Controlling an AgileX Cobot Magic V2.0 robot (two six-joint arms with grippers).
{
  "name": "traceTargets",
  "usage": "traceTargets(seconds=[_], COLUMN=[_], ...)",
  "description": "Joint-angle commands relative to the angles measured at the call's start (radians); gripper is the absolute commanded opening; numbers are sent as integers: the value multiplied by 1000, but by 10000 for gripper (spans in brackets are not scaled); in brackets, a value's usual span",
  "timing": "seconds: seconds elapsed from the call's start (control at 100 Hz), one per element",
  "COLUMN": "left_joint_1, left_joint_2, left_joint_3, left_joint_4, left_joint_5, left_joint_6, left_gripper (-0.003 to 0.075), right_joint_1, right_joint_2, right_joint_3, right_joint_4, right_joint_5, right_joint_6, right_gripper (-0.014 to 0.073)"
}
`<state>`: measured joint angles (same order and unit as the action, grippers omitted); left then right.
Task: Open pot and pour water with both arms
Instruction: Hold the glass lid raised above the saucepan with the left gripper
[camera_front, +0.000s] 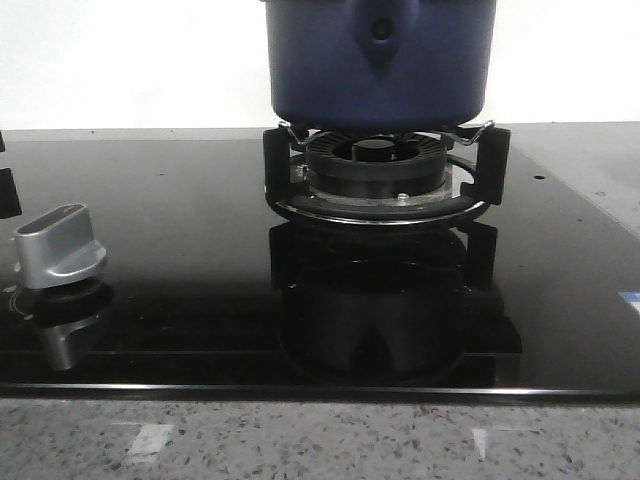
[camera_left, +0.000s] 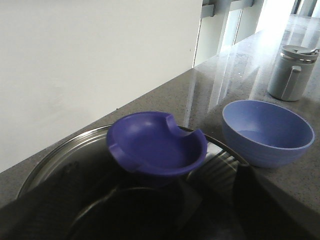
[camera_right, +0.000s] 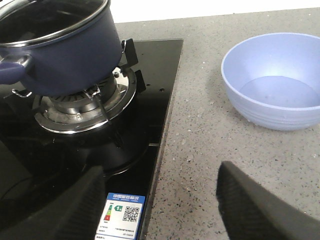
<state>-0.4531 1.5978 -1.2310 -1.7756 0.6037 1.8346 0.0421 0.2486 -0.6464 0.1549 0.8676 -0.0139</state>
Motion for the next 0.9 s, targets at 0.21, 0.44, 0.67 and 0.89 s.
traceTargets(seconds=[0.21, 0.44, 0.67, 0.89], left_joint_1=[4, 4, 4, 4], left_joint_2=[-22, 30, 65, 116], left_joint_3=[-37, -59, -120, -144], left_joint_4=[-71, -86, -96, -96], left_joint_5=[65, 99, 92, 100], left_joint_6=[99, 101, 103, 103], left_gripper=[547, 548, 549, 557], right_joint_1=[4, 4, 4, 4], right_joint_2=[21, 21, 21, 21], right_joint_3=[-33, -33, -33, -33], right_joint_4=[-5, -5, -5, -5], right_joint_5=[-99, -105, -105, -105], right_joint_6=[-9, -9, -9, -9], right_gripper=[435, 435, 435, 435])
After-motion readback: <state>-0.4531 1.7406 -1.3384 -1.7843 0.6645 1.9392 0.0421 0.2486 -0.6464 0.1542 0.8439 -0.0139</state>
